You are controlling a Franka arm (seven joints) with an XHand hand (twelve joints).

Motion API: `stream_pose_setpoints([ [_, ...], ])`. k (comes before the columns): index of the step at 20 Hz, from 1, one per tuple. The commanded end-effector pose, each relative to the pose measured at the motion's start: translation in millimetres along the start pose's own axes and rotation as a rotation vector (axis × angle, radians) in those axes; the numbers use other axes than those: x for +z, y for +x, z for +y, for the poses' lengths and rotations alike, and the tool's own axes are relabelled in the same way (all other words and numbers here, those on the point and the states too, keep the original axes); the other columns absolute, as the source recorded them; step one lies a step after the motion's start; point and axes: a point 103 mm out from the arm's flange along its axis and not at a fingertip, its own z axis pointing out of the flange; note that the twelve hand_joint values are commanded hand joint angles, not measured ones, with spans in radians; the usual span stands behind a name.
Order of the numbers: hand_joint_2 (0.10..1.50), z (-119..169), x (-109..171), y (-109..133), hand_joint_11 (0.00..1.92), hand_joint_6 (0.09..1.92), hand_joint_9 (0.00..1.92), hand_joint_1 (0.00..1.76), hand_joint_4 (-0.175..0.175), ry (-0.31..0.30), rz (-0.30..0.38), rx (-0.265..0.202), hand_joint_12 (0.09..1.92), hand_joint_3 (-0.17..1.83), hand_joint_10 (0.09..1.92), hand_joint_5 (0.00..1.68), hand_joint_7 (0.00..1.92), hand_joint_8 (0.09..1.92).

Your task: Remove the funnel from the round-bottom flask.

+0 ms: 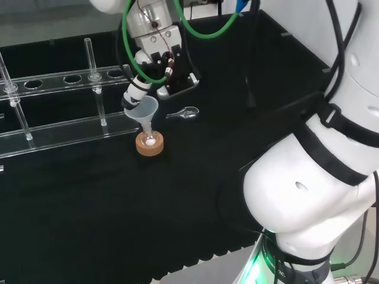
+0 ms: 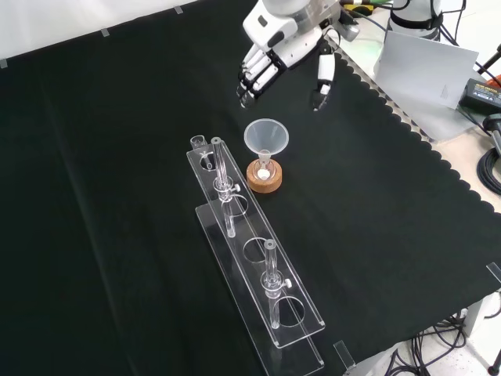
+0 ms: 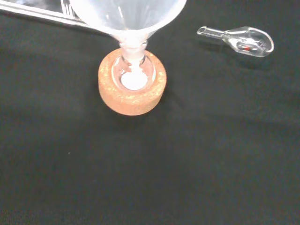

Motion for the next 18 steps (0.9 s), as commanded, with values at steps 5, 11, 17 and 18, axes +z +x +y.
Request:
stream_pose_setpoints([
  [5, 0.69, 20.1, 6.5, 31.4, 0.35, 0.09, 0.11, 0.47, -0.007, 0.035, -0.078, -0.061, 1.45, 0.25, 0.86, 0.07, 0.0, 0.45],
  [11, 0.69, 29.9, 18.0, 35.6, 0.35, 0.09, 0.13, 0.5, -0.01, 0.064, -0.098, -0.069, 1.45, 0.23, 0.87, 0.08, 0.0, 0.5],
  [17, 0.7, 38.2, 27.6, 33.5, 0.35, 0.09, 0.08, 0.54, -0.009, 0.088, -0.125, -0.044, 1.46, 0.21, 0.89, 0.05, 0.0, 0.47],
  [18, 0.7, 39.7, 29.4, 32.9, 0.35, 0.09, 0.09, 0.54, -0.009, 0.095, -0.128, -0.04, 1.46, 0.21, 0.89, 0.05, 0.0, 0.53],
])
